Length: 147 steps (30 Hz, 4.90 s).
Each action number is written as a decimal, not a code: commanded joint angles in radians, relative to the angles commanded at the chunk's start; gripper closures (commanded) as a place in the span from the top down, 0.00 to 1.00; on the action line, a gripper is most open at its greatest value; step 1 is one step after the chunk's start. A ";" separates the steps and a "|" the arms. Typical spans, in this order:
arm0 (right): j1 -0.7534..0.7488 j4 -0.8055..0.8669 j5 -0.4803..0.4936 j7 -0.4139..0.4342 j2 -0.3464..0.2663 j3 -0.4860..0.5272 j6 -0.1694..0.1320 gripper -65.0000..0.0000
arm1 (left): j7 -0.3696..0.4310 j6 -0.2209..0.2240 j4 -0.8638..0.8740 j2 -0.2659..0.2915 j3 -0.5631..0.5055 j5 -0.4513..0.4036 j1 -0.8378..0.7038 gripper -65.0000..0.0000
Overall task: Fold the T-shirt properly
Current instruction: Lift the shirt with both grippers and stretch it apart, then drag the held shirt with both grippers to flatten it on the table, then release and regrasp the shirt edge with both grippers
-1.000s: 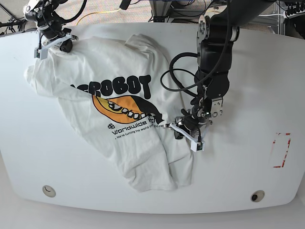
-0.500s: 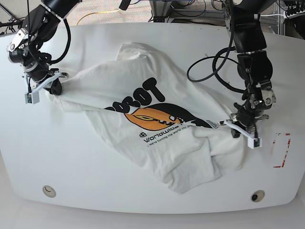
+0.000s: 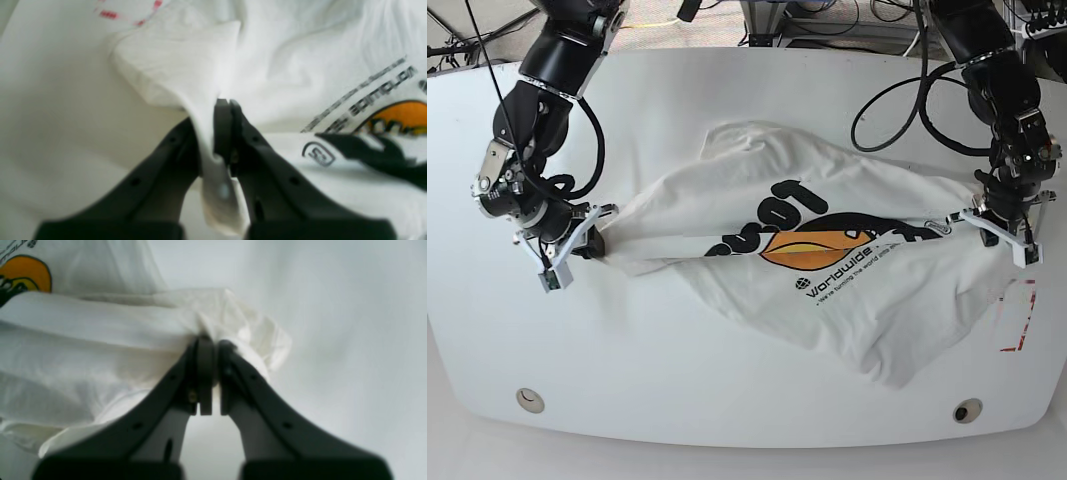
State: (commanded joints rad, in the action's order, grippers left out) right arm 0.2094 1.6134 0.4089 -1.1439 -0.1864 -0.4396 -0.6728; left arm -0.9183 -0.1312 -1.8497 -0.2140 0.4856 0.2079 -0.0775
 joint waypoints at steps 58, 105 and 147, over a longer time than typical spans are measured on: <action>-0.405 0.021 0.621 -0.032 -0.098 0.466 0.026 0.58 | 0.000 0.000 -0.038 0.037 0.003 0.000 -0.155 0.00; -0.695 0.167 0.628 0.041 -0.215 0.180 0.021 0.00 | 0.000 0.000 -0.037 0.092 -0.176 -0.002 -0.252 0.00; -0.672 0.086 0.624 -0.020 -0.241 -0.029 0.018 0.00 | -0.068 -0.567 -0.064 0.057 0.230 0.279 -0.319 0.78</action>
State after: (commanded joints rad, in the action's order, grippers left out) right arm -0.4626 1.6993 1.0334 -1.1638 -0.4273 -0.4687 -0.6544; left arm -0.9858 -0.6981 -1.9141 -0.1573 0.7158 0.4872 -0.3966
